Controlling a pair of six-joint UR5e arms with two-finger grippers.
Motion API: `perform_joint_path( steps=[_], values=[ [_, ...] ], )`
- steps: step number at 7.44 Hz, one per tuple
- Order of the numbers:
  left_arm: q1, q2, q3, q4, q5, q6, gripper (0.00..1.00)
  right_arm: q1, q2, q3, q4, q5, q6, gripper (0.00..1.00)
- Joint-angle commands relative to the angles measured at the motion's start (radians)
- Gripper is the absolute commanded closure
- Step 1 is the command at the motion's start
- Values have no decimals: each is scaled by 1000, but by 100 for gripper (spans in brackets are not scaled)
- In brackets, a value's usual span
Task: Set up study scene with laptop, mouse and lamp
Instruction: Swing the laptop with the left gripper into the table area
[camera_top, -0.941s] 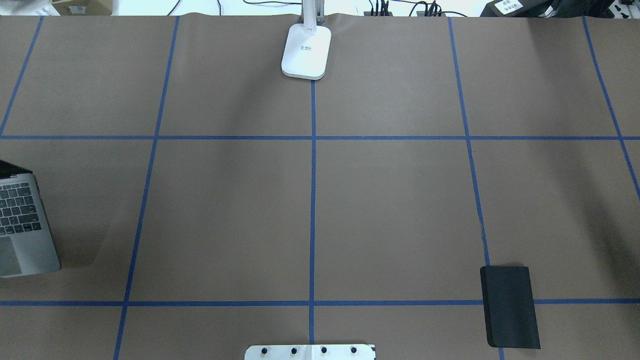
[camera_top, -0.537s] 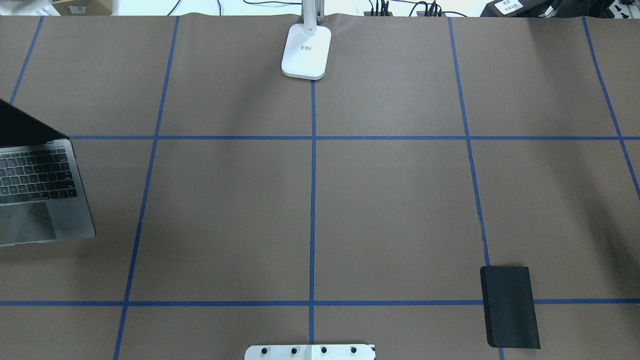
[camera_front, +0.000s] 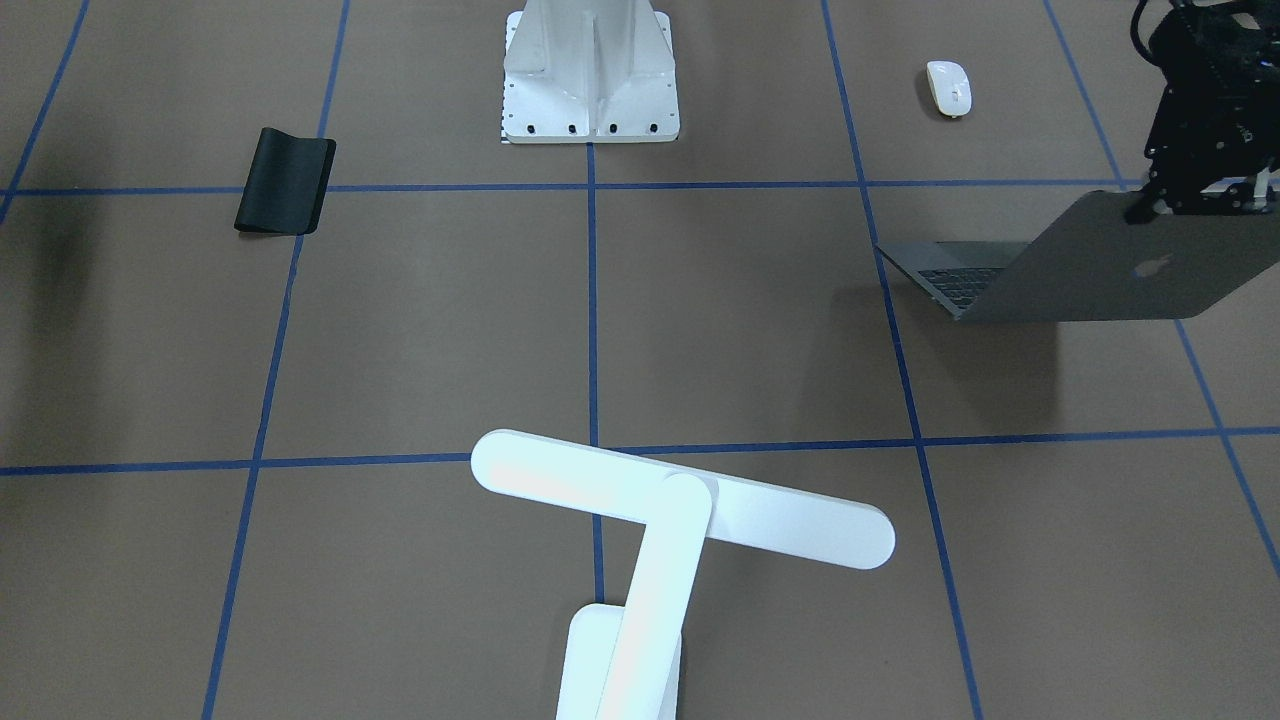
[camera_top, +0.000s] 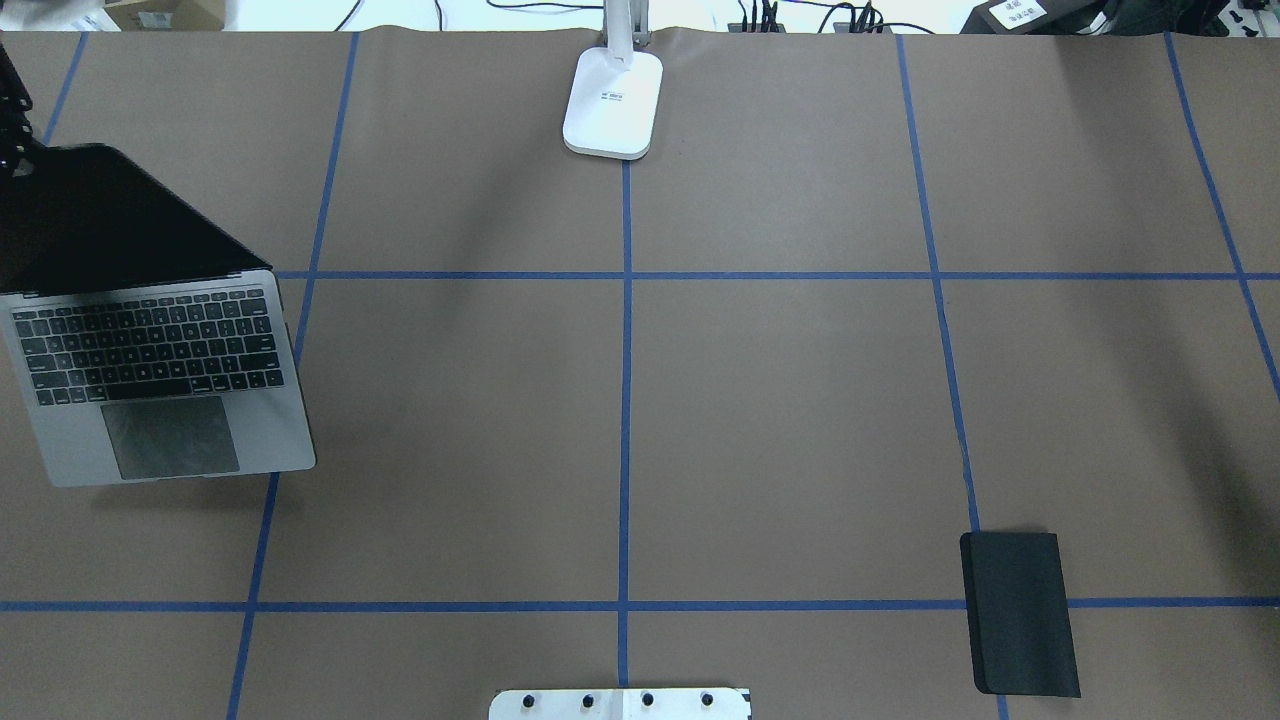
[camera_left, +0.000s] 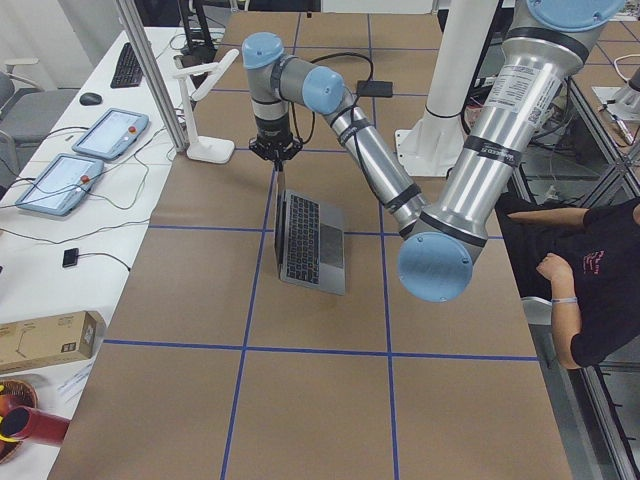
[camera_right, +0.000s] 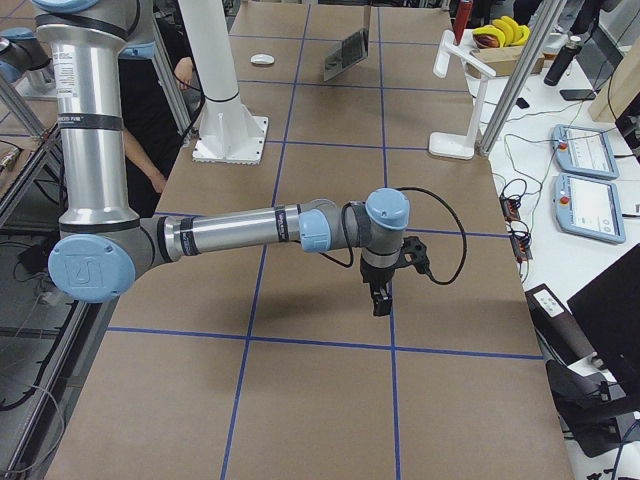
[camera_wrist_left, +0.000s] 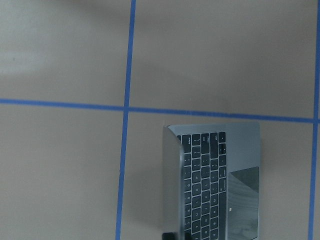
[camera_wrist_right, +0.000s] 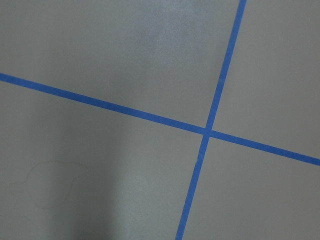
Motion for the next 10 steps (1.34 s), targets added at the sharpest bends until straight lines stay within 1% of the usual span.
perform_joint_path(
  steps=[1, 2, 3, 4, 5, 7, 8, 9, 10],
  values=[
    [60, -97, 28, 21, 3, -82, 100, 0, -6, 1, -1, 1, 2, 0],
    [68, -159, 56, 23, 3, -101, 100, 0, -9, 4, -1, 1, 3, 0],
    [106, -213, 72, 23, 3, -165, 100, 0, -10, -1, -3, 1, 2, 0],
    [126, -259, 105, 23, 25, -190, 100, 0, -15, 0, -3, 2, 3, 0],
    [134, -299, 147, 21, 66, -189, 100, 1, -25, 4, -3, 2, 3, 0],
    [167, -382, 195, 21, 114, -190, 100, 0, -26, 2, -3, 4, 3, 0],
    [168, -419, 235, 20, 124, -190, 100, 1, -27, 5, -3, 5, 3, 0],
    [198, -434, 266, 14, 161, -190, 100, 1, -27, 4, -3, 5, 3, 0],
    [235, -438, 275, 6, 173, -201, 100, 1, -27, -1, -3, 4, 3, 0]
  ],
)
